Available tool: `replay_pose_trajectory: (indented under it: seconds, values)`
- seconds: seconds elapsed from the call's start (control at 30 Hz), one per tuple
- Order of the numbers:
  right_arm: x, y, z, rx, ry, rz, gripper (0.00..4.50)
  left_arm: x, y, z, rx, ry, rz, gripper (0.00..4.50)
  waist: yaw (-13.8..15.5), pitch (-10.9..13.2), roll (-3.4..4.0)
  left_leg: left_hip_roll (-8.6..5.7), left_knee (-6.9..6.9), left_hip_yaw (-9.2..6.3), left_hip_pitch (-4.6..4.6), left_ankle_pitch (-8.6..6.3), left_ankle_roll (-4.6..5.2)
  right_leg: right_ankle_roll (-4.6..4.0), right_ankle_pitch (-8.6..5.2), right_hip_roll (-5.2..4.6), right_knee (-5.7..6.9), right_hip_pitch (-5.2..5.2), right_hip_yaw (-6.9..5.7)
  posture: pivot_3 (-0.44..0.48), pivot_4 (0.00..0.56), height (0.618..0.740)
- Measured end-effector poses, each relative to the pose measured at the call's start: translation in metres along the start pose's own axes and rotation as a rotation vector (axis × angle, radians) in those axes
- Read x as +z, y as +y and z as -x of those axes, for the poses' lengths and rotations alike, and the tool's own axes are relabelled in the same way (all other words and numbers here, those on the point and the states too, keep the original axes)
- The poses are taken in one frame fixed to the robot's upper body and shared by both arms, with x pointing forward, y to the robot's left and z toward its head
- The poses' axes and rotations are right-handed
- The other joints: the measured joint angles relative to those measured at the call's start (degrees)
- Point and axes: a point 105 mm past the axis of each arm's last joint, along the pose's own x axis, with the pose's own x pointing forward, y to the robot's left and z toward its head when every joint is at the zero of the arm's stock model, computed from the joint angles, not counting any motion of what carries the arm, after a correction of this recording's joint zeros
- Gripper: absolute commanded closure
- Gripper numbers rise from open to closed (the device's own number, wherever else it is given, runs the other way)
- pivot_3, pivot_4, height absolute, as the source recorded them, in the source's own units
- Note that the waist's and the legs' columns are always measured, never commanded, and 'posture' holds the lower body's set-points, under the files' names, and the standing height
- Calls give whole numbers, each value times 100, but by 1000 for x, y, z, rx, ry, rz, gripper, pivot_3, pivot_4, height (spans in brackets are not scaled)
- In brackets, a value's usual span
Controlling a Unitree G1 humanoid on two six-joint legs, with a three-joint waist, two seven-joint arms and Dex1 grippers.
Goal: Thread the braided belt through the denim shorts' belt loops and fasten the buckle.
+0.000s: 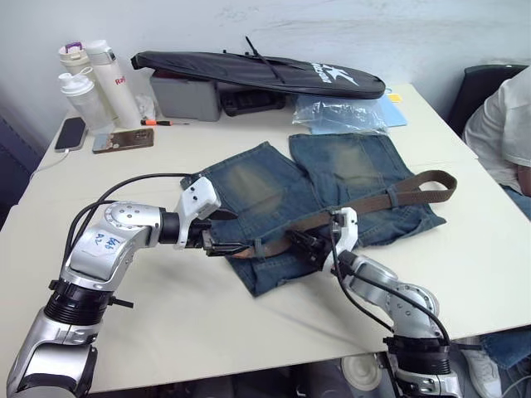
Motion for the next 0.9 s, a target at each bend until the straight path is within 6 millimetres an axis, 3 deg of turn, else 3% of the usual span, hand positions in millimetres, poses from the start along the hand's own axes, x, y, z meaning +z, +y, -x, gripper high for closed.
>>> replay_pose_trajectory:
  seconds: [0.37, 0.5, 0.63, 0.73, 0.9]
  values:
    - [-6, 5, -16, 26, 11, 176, 4404, -3, -2, 0, -13, 20, 0, 0, 20, -3, -6, -2, 3, 0, -2, 0, -1, -1, 0, -6, 1, -2, 2, 0, 150, 642]
    - [-2, -2, -4, 19, 1, 103, 3156, -7, 1, 5, -7, 50, 1, 0, 60, 1, 2, -11, 3, -1, -13, -2, -3, -1, 0, -18, -2, -7, -4, 0, 150, 642]
    - [0, 1, 11, 48, 8, 48, 1336, -9, 2, 8, -5, 62, 6, 0, 112, 7, 11, -16, 3, -1, -31, -7, -10, 0, 0, -23, -16, -13, -10, 0, 150, 642]
    - [-2, 4, 35, 61, 85, 124, 29, -16, 7, 13, 3, 87, 36, 0, 189, 17, 28, -23, 3, 0, -34, -16, -6, 0, 0, -26, -40, -10, -9, 0, 150, 642]
    - [0, 3, 69, 42, 223, 362, 29, -23, 9, 18, -10, 116, 154, 0, 246, 27, 23, -41, 2, 4, -34, -22, 2, 2, 1, -37, -65, 5, -15, 0, 150, 642]
